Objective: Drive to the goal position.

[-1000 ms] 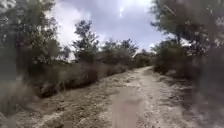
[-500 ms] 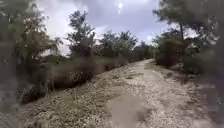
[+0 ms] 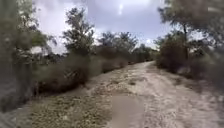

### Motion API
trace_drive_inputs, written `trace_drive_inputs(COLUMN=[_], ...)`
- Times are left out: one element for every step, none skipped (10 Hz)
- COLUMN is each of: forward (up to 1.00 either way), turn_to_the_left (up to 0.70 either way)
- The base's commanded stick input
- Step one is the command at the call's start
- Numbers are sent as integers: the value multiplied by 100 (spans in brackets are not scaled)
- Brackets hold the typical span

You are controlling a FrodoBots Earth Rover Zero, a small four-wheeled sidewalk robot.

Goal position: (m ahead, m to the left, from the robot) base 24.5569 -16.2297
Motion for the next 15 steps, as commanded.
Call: trace_drive_inputs(forward=[85, 85, 85, 85, 85, 85, 85, 85, 85, 85, 85, 85, 85, 85, 85], turn_to_the_left=[-34, -34, -4, 0, 0, 0, 0, 0, 0, 0, 0, 0, 0, 0, -10])
